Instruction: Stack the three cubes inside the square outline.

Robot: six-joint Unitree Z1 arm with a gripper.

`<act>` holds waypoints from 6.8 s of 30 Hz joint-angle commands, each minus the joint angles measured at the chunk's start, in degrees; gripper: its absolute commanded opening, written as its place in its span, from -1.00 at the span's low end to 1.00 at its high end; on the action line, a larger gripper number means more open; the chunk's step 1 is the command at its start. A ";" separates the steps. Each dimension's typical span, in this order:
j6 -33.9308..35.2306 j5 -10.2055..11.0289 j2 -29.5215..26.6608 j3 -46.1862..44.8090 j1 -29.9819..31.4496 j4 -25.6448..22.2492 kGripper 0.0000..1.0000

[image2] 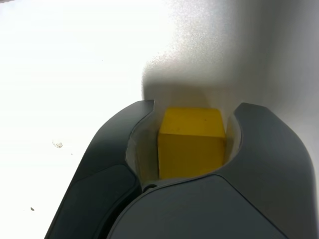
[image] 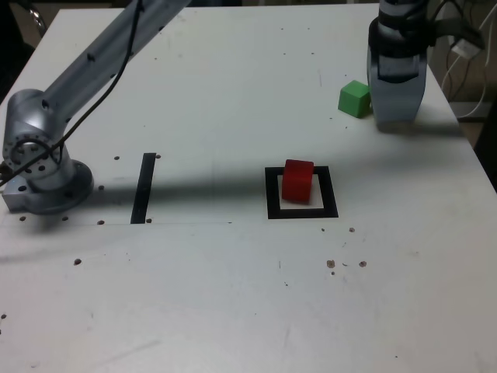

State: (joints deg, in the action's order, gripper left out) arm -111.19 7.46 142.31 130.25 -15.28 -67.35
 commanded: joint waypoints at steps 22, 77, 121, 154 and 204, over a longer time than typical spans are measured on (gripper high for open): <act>31.79 2.84 -15.23 -11.70 6.12 -3.17 -0.23; 111.28 -1.61 -28.31 -42.04 22.49 -2.79 -0.23; 107.09 6.33 -31.38 -38.16 18.57 -11.86 0.98; 53.06 14.78 -10.02 -9.29 2.55 -17.95 0.86; 53.02 9.72 3.58 10.48 -1.75 -21.68 -0.68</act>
State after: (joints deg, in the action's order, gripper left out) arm -58.68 17.05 145.93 139.46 -16.90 -88.89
